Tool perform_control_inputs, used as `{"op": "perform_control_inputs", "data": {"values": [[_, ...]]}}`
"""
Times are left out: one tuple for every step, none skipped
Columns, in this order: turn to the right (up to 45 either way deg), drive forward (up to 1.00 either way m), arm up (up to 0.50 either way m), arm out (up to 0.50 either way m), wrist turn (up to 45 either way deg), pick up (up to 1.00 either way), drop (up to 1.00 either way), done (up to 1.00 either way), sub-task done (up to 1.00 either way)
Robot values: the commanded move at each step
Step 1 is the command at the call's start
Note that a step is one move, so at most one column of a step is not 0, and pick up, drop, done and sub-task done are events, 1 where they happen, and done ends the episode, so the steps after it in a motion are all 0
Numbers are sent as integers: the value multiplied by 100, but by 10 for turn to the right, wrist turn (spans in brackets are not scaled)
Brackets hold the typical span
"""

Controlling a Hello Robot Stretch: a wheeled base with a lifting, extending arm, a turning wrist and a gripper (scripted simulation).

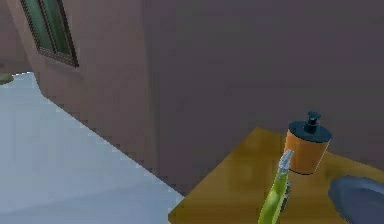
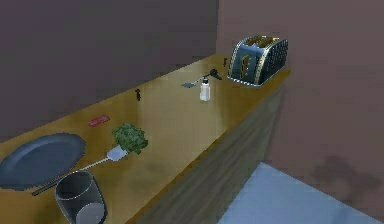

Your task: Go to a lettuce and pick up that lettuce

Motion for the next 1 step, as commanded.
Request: {"op": "perform_control_inputs", "data": {"values": [[-120,0,0,0,0,0,0,0,0]]}}
